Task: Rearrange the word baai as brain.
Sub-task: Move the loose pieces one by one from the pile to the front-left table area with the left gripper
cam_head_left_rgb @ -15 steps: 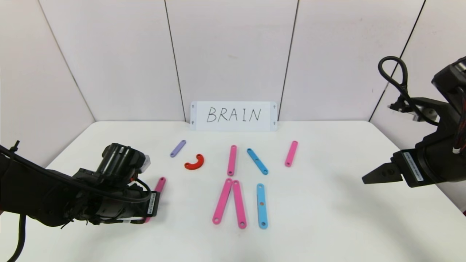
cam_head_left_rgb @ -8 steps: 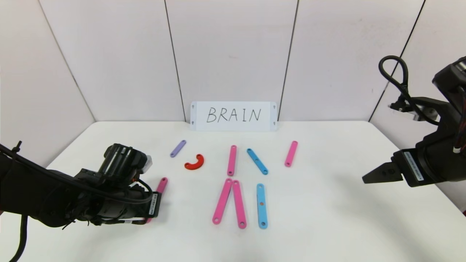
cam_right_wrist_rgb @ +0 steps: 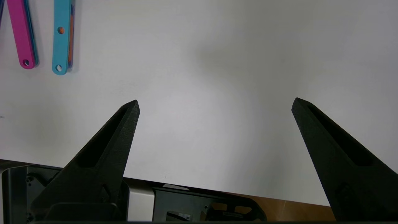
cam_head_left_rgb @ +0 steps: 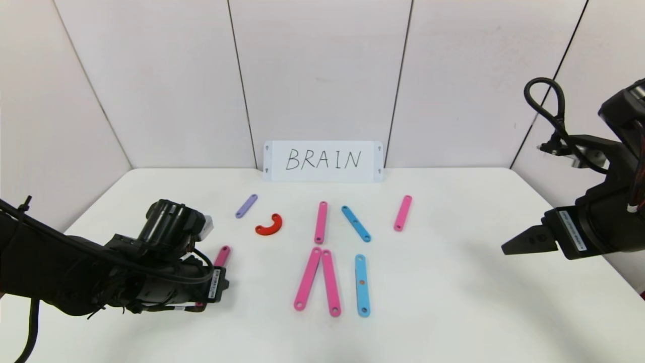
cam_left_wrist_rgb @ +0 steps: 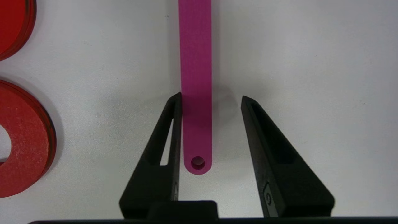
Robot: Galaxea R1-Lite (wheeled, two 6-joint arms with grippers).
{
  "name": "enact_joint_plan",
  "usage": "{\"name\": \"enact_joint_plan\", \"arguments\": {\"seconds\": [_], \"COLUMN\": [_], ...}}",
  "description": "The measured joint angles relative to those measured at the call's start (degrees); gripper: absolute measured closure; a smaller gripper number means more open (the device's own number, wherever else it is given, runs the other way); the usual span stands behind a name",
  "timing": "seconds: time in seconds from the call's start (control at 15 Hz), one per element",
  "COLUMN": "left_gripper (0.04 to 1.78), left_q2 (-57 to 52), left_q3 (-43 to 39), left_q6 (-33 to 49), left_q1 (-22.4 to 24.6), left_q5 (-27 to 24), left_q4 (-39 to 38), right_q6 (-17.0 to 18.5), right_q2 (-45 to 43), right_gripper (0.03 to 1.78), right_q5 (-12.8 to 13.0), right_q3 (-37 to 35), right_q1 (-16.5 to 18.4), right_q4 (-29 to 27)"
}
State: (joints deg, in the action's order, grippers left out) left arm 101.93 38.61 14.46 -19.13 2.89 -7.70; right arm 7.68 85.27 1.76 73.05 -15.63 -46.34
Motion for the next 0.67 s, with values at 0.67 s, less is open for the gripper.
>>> {"name": "enact_joint_plan", "arguments": {"seconds": [0.67], "left_gripper": [0.17], "left_q2": [-0.1], "left_q3": [-0.1], "left_q6": [0.1], "left_q1": [-0.9], "left_q5": [0.2], "left_q4": [0.0], "right_q6": [0.0], "right_q2": [-0.2], "right_gripper": [0.10], "right_q5": [0.0], "right_q3": [0.0], "right_q1": [-0.3], "right_q4": [0.0]}}
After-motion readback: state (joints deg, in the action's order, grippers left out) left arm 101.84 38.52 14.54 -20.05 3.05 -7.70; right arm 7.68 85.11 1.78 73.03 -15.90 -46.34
